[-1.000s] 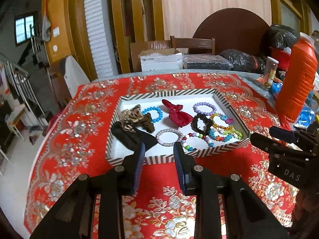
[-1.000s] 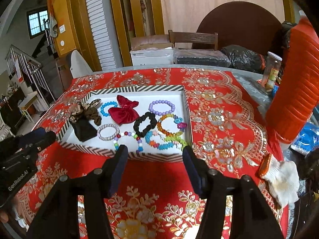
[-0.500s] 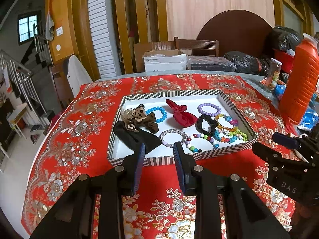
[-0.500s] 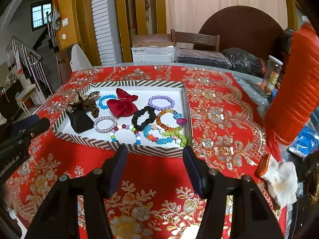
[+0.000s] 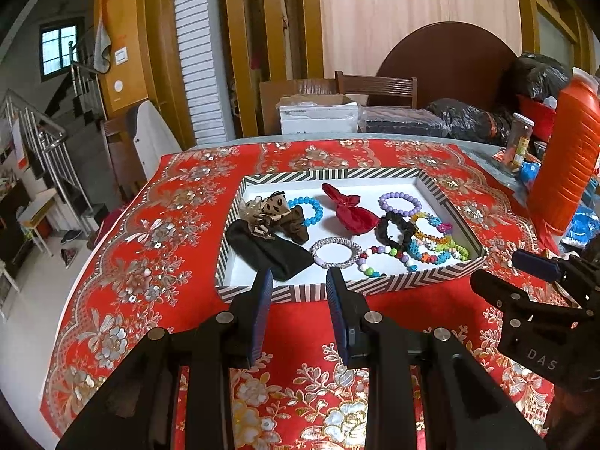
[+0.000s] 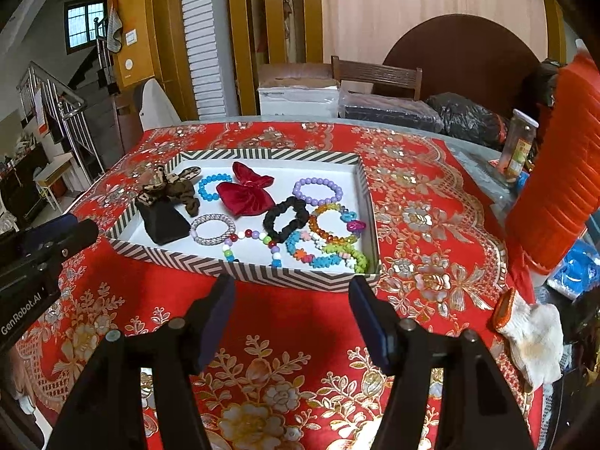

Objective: Organize jewelry

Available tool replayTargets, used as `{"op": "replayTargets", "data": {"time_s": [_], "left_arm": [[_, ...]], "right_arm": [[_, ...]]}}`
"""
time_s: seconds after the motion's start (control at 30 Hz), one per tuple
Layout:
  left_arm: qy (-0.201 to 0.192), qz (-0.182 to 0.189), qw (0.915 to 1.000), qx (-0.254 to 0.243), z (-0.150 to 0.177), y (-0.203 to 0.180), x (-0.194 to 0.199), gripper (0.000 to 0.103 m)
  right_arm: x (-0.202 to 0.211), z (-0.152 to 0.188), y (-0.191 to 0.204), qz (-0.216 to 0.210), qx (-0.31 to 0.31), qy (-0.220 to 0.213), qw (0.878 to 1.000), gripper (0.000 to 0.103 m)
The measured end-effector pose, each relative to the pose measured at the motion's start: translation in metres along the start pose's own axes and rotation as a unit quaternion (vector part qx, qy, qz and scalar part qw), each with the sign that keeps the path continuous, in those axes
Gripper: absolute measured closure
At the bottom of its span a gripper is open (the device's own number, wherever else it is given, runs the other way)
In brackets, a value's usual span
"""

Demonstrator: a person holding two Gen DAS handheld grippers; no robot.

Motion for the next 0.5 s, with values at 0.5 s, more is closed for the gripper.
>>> {"op": "replayTargets", "data": {"time_s": [0.5], "left_arm": [[-0.002,0.008,0.9999,-0.007,0.0015,-0.0041,0.0033,0.083]], "right_arm": [[0.0065,0.0024,0.0004,0.003,-0.001,-0.003,1.0,0.035]]}}
Point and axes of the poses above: each gripper's, at about its wrist camera, not at the fingertips, and x roughly against the way its jaws point, y to its left, z to its underside, the point moved 5 cm from there along -x, roughly the way its jaws point, and after that the axes turned 4 degrees about x, right-handed, at the moved point
